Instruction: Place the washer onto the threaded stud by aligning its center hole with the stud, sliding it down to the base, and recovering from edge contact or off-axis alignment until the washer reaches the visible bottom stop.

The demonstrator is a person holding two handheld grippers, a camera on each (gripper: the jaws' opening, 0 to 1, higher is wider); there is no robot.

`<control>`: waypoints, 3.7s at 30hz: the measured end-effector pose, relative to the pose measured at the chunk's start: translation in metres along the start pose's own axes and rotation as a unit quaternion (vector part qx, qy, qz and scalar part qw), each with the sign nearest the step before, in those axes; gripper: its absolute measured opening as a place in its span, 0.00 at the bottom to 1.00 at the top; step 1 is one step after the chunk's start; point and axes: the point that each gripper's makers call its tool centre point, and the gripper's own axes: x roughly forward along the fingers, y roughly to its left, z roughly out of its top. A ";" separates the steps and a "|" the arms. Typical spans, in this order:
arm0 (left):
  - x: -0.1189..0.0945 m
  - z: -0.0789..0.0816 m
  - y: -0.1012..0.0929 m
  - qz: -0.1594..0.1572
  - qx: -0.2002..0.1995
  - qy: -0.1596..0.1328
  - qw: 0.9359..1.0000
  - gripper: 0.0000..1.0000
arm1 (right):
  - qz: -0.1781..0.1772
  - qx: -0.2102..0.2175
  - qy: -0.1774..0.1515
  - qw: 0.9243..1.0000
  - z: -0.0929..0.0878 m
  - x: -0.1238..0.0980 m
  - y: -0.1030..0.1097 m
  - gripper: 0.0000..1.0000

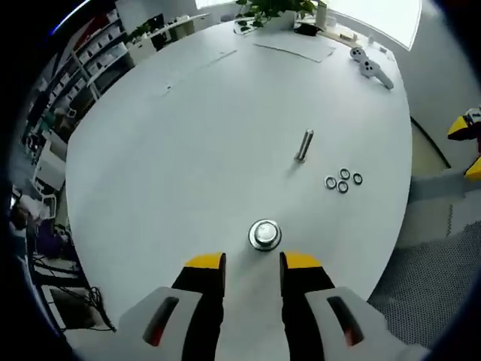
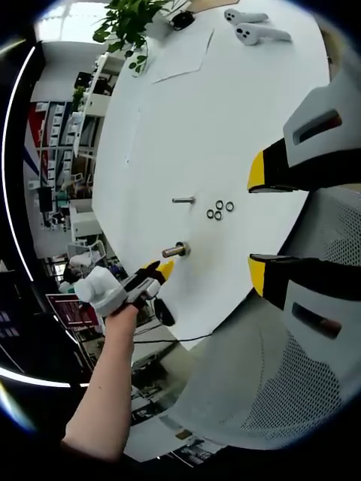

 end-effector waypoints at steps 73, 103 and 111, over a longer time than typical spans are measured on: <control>-0.152 -0.088 -0.038 0.049 -0.166 -0.198 0.965 0.34 | 0.045 -0.015 0.015 0.999 -0.003 0.005 0.022 0.37; -0.155 -0.071 -0.057 0.030 -0.100 -0.238 0.966 0.32 | 0.049 -0.027 0.024 0.998 -0.006 0.007 0.027 0.36; -0.160 -0.068 -0.058 0.019 -0.109 -0.255 0.961 0.30 | 0.044 -0.029 0.036 0.998 -0.010 0.007 0.025 0.36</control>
